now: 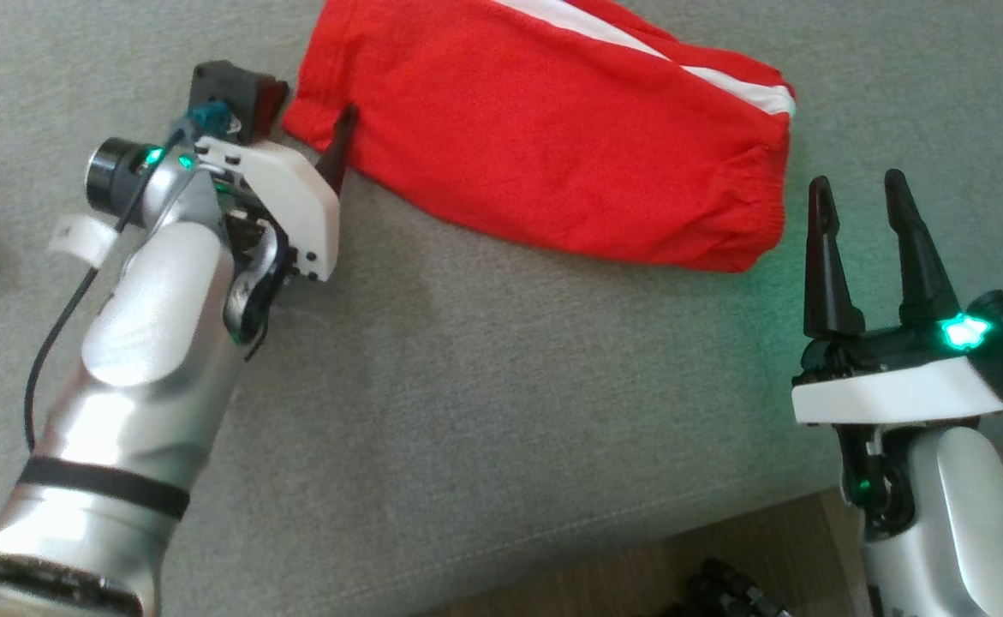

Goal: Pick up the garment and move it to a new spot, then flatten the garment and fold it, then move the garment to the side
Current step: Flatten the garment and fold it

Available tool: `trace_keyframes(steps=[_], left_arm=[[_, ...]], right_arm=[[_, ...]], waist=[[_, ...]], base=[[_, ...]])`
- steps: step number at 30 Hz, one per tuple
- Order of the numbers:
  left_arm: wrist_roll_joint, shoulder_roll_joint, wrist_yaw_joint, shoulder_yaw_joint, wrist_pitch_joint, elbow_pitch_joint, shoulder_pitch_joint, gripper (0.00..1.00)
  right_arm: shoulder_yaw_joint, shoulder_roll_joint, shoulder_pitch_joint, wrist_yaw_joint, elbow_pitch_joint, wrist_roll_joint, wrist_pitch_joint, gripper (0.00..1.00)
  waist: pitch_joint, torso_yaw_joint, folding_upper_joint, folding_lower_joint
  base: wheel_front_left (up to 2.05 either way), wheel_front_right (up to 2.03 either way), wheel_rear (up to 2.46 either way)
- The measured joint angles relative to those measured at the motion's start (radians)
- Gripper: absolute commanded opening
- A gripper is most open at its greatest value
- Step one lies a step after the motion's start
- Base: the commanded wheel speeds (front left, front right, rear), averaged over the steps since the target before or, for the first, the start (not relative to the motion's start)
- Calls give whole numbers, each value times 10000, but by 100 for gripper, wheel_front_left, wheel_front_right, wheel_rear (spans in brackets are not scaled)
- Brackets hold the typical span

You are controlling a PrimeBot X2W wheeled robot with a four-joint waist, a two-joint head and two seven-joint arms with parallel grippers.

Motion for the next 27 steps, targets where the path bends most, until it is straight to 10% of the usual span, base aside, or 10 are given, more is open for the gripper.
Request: trace_keyframes(steps=[5,6,8,18,27], left_arm=[[-81,-98,-238,-130,961,880,-840,100],[-81,-132,-257,-169,1147,986,-1004,86],[71,-192,-332,-489,1499,1181,-1278,0],[307,-263,328,-640,940,959,-1070,0],[-679,360,1473,102,391,-2199,2590,0]], right_arm=[[-8,0,7,0,180,174,-31,100],[4,0,7,0,222,188,-31,100],[42,0,6,0,263,199,-48,100],[13,0,8,0,343,324,-73,100],[-257,2,468,0,176,121,228,100]], waist=[[63,-186,0,0],[59,-183,0,0],[66,-187,0,-1],[-16,-147,0,0],[-596,532,0,-1]], base=[[0,0,0],[0,0,0],[0,0,0],[0,0,0],[0,0,0]])
